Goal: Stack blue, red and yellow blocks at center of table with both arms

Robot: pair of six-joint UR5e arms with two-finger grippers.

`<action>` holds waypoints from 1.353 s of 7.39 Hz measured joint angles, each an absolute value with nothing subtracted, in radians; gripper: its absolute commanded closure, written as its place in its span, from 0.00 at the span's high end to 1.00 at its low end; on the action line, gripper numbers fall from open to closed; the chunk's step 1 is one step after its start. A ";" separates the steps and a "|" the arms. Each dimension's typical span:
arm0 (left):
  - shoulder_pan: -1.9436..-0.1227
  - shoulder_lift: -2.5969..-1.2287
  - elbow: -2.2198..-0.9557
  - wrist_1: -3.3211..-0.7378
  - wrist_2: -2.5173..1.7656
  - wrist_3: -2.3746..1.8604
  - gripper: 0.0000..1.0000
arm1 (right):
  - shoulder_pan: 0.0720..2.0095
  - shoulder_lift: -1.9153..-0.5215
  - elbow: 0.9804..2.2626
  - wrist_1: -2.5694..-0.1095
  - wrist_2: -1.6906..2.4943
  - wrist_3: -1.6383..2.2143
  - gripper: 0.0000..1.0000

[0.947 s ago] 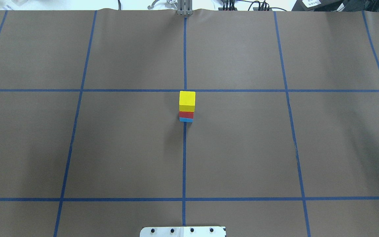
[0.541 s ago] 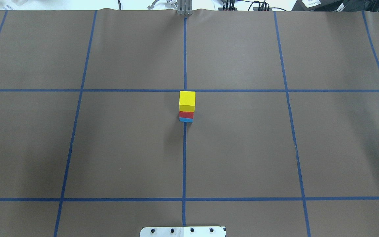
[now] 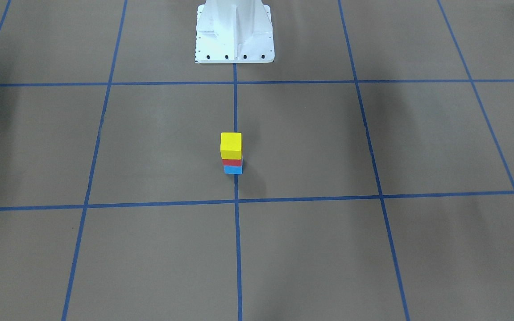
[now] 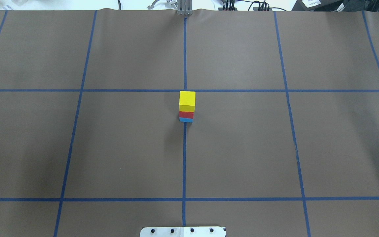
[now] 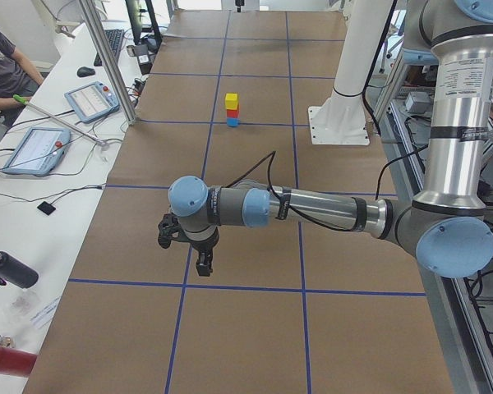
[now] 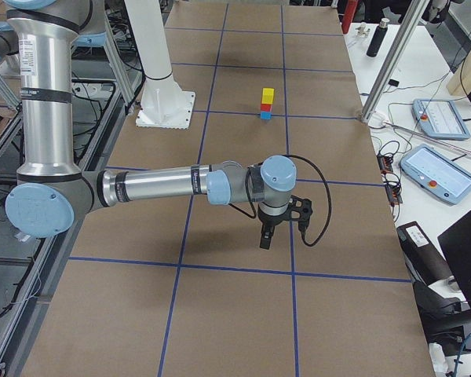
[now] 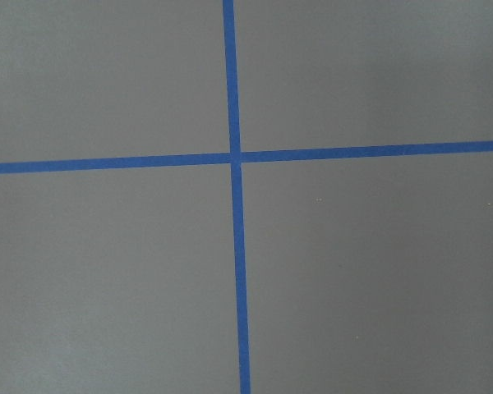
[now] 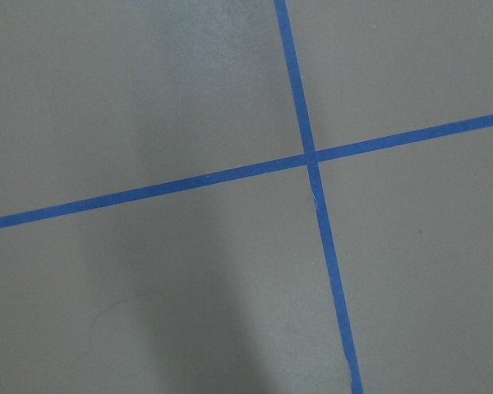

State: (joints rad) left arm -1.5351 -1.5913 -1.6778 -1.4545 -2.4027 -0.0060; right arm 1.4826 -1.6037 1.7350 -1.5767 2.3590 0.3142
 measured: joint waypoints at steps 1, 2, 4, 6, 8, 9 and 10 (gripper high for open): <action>-1.535 -1.591 -1.680 -1.459 -2.402 -0.008 1.00 | 1.484 -1.593 1.740 -1.604 2.357 0.291 1.00; -1.535 -1.592 -1.683 -1.461 -2.401 -0.011 1.00 | 1.477 -1.569 1.745 -1.655 2.352 0.278 1.00; -1.536 -1.592 -1.685 -1.462 -2.399 -0.012 1.00 | 1.431 -1.522 1.757 -1.732 2.312 0.269 1.00; -1.535 -1.592 -1.685 -1.463 -2.400 -0.012 1.00 | 1.410 -1.508 1.788 -1.771 2.291 0.267 1.00; -1.535 -1.591 -1.685 -1.463 -2.401 -0.012 1.00 | 1.409 -1.506 1.806 -1.782 2.288 0.267 1.00; -1.536 -1.590 -1.685 -1.463 -2.401 -0.012 1.00 | 1.408 -1.506 1.809 -1.783 2.287 0.267 1.00; -1.536 -1.590 -1.685 -1.463 -2.401 -0.013 1.00 | 1.408 -1.506 1.810 -1.783 2.287 0.267 1.00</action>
State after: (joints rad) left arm -1.5355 -1.5895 -1.6852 -1.4634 -2.4010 -0.0126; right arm 1.4083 -1.5060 1.8099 -1.7835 2.2872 0.2669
